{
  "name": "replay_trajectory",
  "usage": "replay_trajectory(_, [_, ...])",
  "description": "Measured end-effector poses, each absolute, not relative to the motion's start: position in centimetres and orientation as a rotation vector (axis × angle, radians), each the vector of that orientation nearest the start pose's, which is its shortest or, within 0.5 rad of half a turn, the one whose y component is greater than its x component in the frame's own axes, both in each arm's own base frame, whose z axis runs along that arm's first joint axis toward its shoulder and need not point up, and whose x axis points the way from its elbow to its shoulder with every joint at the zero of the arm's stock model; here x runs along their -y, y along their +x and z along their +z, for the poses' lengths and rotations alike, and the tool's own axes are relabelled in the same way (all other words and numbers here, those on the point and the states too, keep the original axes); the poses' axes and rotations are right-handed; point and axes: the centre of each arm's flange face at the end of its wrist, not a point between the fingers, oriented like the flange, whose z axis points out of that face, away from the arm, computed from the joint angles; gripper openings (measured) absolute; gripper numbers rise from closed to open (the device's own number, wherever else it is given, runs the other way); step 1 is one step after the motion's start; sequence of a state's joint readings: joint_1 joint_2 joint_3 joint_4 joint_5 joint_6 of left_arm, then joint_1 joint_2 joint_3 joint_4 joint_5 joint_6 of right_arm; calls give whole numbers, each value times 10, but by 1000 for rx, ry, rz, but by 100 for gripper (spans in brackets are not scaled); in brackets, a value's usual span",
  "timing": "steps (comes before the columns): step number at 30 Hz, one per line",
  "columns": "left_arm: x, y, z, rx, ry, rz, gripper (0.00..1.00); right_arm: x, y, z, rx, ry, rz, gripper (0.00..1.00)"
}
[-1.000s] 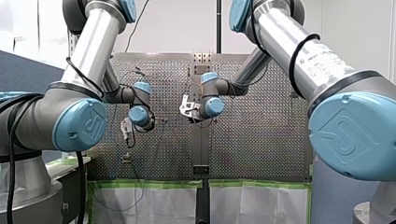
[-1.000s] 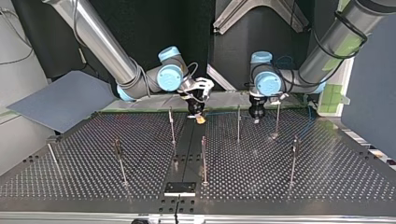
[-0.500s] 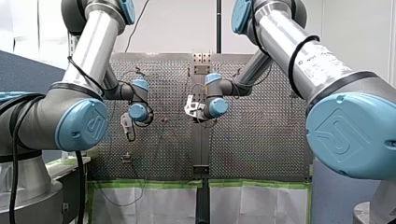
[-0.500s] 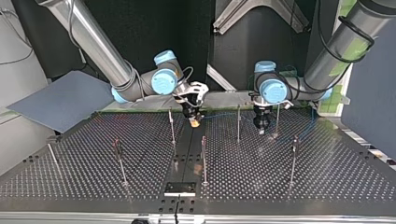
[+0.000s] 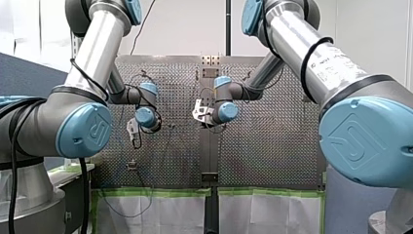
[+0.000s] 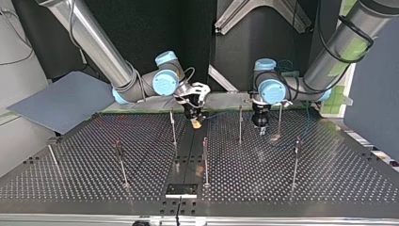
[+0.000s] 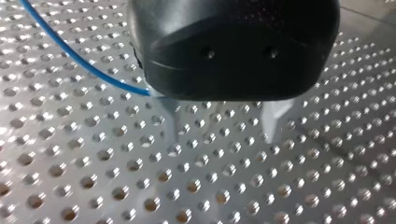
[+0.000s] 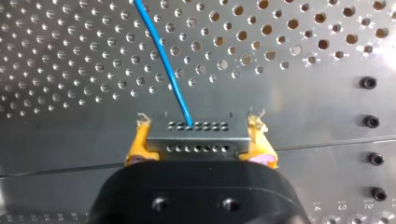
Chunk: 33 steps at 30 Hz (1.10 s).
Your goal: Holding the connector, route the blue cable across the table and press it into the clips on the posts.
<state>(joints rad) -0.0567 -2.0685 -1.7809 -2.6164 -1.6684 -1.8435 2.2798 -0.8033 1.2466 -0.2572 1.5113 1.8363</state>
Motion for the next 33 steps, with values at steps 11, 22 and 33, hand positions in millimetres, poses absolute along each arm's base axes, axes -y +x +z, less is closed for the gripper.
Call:
replay_trajectory(11, [170,557,182,-1782,-197,-118,100,459,582,184,-1384,-2328,-2166,0])
replay_trajectory(22, [174,513,197,-1853,-187,-13,100,456,582,182,-1392,-2342,-2134,0])
replay_trajectory(33, [187,455,205,-1943,-146,1,100,452,580,180,-1402,-2364,-2087,0])
